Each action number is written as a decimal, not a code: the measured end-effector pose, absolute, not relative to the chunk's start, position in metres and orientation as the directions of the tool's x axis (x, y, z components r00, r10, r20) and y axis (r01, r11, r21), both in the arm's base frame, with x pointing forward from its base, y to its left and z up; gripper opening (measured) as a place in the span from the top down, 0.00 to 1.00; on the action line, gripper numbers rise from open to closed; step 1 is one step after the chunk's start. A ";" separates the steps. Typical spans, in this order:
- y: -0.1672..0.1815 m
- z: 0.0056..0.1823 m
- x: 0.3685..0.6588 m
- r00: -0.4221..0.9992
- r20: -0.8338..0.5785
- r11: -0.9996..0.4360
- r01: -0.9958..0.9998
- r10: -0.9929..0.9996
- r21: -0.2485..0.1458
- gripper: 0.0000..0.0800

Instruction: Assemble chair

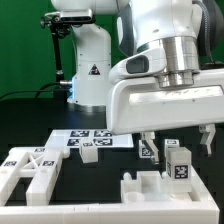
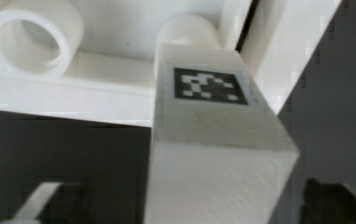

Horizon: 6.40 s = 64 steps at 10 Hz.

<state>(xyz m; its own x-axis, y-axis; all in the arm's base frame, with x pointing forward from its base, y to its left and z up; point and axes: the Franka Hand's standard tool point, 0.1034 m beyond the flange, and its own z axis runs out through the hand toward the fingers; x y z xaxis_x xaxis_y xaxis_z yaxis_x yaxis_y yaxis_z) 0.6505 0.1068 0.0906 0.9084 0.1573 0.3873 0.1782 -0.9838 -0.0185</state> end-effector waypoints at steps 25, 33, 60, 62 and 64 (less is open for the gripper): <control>0.115 0.070 0.625 0.990 0.135 -0.997 -0.023 -0.033 -0.077 0.19; 0.100 0.078 0.637 0.990 0.101 -0.992 0.108 0.101 -0.062 0.64; 0.118 0.077 0.631 0.972 0.095 -0.973 0.221 0.215 -0.059 0.19; 0.118 0.076 0.631 0.969 0.096 -0.970 0.234 0.228 -0.057 0.22; 0.118 0.076 0.631 0.969 0.095 -0.970 0.234 0.228 -0.057 0.45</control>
Offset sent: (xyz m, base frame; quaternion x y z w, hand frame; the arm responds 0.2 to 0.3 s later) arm 0.0012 -0.0053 0.0088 0.0212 -0.0221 -0.0052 0.9995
